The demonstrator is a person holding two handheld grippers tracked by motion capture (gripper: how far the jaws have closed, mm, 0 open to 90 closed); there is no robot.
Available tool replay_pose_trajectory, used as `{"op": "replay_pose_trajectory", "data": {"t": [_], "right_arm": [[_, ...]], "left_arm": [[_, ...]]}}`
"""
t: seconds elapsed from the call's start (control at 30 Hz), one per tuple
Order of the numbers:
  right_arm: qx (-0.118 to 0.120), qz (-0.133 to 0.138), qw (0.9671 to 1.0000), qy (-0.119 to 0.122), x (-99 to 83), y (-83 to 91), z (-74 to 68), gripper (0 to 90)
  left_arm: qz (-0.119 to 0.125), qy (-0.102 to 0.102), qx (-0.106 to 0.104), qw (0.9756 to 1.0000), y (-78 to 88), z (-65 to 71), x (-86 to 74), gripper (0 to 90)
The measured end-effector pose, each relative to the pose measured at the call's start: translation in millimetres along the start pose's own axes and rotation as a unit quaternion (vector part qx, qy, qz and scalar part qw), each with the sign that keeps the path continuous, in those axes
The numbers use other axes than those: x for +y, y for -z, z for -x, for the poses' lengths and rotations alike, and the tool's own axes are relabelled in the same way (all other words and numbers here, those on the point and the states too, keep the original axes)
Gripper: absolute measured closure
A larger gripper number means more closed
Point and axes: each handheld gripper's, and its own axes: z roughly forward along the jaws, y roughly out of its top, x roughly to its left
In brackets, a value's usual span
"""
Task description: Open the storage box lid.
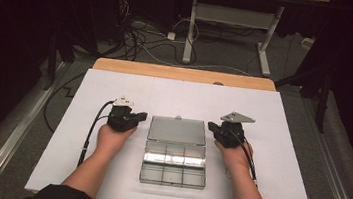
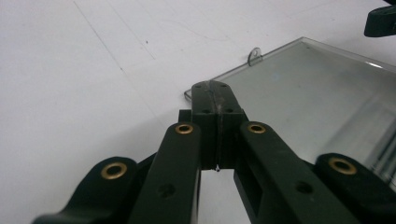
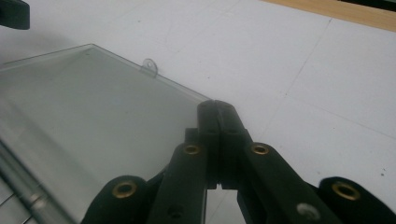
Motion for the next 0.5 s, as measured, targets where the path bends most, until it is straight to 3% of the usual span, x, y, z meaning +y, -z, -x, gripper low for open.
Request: {"op": "replay_pose_trajectory", "data": {"t": [0.37,0.5], "right_arm": [[0.018,0.031,0.9990,0.024,-19.8,40.4,-20.6,90.0],[0.024,0.039,0.9983,0.036,-29.5,52.7,-28.8,90.0]], "left_arm": [[0.029,-0.048,-0.008,0.9984,45.1,20.9,-38.0,87.8],[0.028,-0.071,0.000,0.9971,61.7,28.0,-51.8,83.9]]}}
